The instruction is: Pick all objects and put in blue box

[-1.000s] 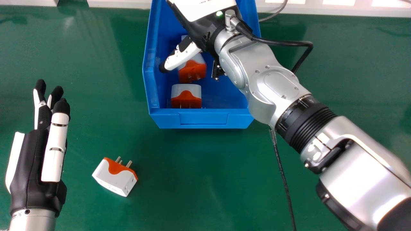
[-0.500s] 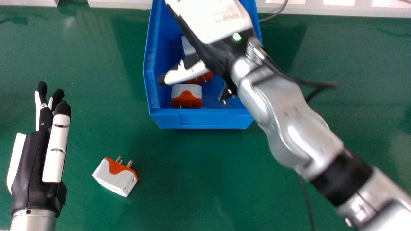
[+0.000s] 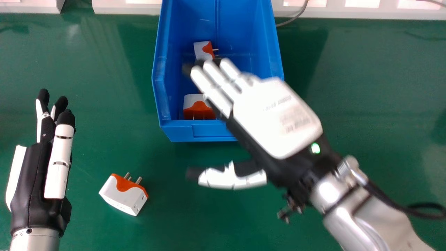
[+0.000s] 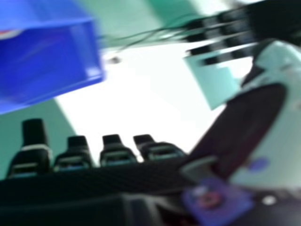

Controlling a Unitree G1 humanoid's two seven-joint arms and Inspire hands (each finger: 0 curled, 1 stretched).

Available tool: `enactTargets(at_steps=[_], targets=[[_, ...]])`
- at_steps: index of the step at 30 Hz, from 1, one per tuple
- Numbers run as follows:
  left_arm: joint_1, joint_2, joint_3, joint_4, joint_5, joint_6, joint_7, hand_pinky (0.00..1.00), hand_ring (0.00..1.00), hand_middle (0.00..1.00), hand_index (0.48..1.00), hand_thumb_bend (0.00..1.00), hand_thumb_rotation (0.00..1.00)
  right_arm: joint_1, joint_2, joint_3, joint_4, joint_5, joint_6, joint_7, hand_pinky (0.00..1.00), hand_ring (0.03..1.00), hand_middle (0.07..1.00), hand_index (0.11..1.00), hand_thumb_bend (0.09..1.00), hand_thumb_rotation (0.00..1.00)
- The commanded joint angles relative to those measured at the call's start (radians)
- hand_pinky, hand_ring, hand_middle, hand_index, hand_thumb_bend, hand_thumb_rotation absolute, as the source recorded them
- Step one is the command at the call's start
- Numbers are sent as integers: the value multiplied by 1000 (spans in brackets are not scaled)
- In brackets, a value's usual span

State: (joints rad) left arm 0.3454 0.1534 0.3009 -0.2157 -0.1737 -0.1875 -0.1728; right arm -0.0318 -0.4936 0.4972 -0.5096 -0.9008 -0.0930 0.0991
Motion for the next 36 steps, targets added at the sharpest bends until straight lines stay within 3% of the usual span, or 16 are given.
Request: enactTargets(at_steps=[1, 2, 5, 7, 9, 10, 13, 14, 15, 16, 21, 24, 28, 30, 34, 36], targets=[[-1, 2, 10, -12, -13, -28, -3, 1000, 1000, 1000, 1000, 416, 932, 18, -17, -26, -26, 44, -89, -27, 810, 968, 998, 978, 396, 667], [0, 2, 10, -12, -13, -27, -2, 1000, 1000, 1000, 1000, 424, 941, 24, -25, -30, -17, 55, -125, -30, 818, 974, 999, 977, 395, 656], [3, 4, 10, -16, 16, -20, 18, 1000, 1000, 1000, 1000, 458, 958, 26, -42, -35, 14, 70, -213, -21, 840, 983, 999, 970, 391, 646], [7, -2, 9, -23, 25, -16, 30, 1000, 1000, 1000, 1000, 481, 972, 12, -42, -31, 42, 79, -262, -12, 881, 996, 1000, 977, 367, 669], [5, -8, 10, -21, 5, -20, 27, 1000, 1000, 1000, 1000, 475, 967, -5, -32, -25, 70, 78, -302, -12, 887, 998, 1000, 971, 354, 668], [6, -7, 9, -21, 3, -19, 26, 1000, 1000, 1000, 1000, 475, 961, -16, -25, -19, 84, 71, -318, -9, 880, 996, 1000, 970, 355, 677], [6, 0, 11, -20, 19, -20, 30, 1000, 1000, 1000, 1000, 464, 993, -60, 6, 8, 124, 49, -352, 11, 895, 1000, 1000, 967, 352, 739], [6, 0, 12, -20, 19, -21, 31, 1000, 1000, 1000, 1000, 464, 997, -78, 19, 17, 141, 43, -364, 12, 880, 994, 1000, 961, 357, 737], [9, -1, 12, -24, 38, -22, 42, 1000, 1000, 1000, 1000, 453, 999, -95, 32, 28, 158, 31, -372, 12, 868, 987, 993, 947, 363, 722], [11, -1, 12, -26, 44, -20, 46, 1000, 1000, 1000, 1000, 471, 1000, -112, 44, 36, 173, 26, -376, 22, 859, 982, 994, 944, 362, 724], [15, -6, 11, -35, 36, -17, 50, 1000, 1000, 1000, 1000, 488, 1000, -219, 141, 99, 297, -44, -354, 51, 886, 995, 1000, 970, 373, 664], [13, -9, 10, -33, 36, -30, 52, 1000, 1000, 1000, 1000, 463, 1000, -289, 194, 134, 391, -105, -351, 21, 873, 996, 1000, 974, 378, 684], [10, -14, 6, -25, 40, -44, 54, 1000, 1000, 1000, 1000, 456, 1000, -405, 251, 174, 523, -152, -351, 21, 878, 997, 1000, 969, 371, 693], [15, -18, 4, -30, 50, -43, 62, 1000, 1000, 1000, 1000, 469, 1000, -458, 272, 193, 579, -171, -349, 21, 882, 1000, 1000, 968, 377, 684], [21, -29, 1, -36, 34, -49, 59, 1000, 1000, 1000, 1000, 477, 991, -557, 308, 235, 715, -225, -348, -36, 827, 968, 981, 927, 429, 636], [25, -30, -1, -42, 36, -48, 59, 1000, 1000, 1000, 1000, 497, 985, -598, 325, 258, 773, -251, -344, -62, 804, 946, 966, 910, 456, 618]])
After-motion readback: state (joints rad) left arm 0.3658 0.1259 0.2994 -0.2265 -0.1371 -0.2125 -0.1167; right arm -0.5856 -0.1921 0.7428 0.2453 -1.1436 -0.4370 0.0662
